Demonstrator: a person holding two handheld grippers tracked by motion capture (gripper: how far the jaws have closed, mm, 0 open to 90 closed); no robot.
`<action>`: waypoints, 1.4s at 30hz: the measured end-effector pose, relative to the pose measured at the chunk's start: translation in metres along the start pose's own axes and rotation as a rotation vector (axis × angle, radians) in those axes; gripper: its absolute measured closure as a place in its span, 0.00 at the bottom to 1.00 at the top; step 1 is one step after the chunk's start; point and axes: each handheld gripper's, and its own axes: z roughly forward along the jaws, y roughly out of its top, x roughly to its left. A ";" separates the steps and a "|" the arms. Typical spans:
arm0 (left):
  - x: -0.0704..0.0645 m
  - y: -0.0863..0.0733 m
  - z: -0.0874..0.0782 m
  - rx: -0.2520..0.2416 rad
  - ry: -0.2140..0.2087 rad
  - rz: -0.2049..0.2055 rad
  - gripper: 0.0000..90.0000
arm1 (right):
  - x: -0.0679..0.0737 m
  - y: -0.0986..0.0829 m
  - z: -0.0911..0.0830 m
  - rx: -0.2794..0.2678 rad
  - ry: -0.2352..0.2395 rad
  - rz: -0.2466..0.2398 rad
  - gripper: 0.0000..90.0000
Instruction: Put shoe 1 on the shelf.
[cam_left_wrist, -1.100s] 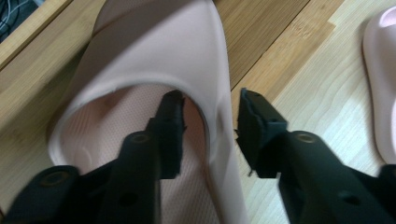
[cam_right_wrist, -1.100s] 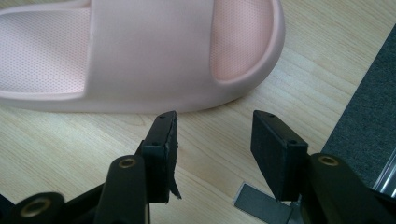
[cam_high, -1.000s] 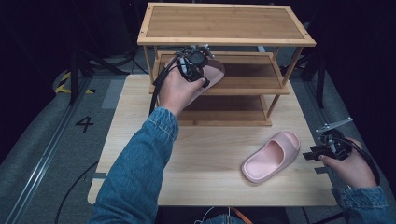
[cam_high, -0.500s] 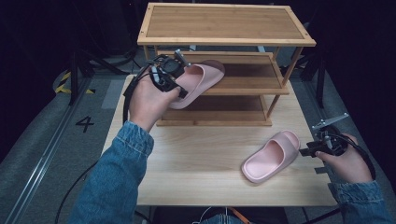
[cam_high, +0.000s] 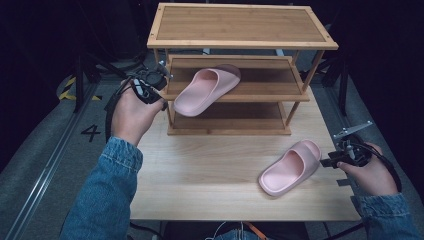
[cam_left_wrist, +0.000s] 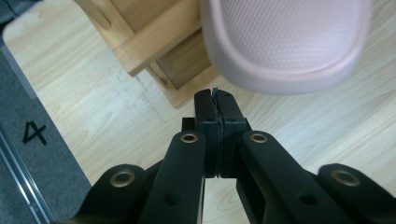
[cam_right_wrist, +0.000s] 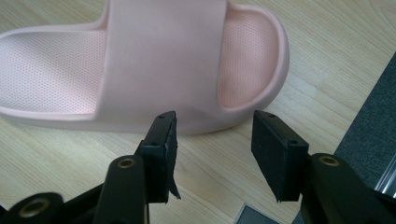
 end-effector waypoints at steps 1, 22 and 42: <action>0.001 0.000 0.001 -0.015 -0.003 -0.001 0.99 | 0.000 0.000 0.000 0.003 -0.001 0.000 0.58; -0.046 0.044 0.020 -0.069 -0.092 0.114 0.99 | -0.004 -0.003 -0.002 -0.007 -0.007 0.007 0.57; -0.101 0.064 0.026 0.013 -0.152 0.293 0.99 | -0.001 -0.003 0.000 -0.005 -0.005 -0.003 0.57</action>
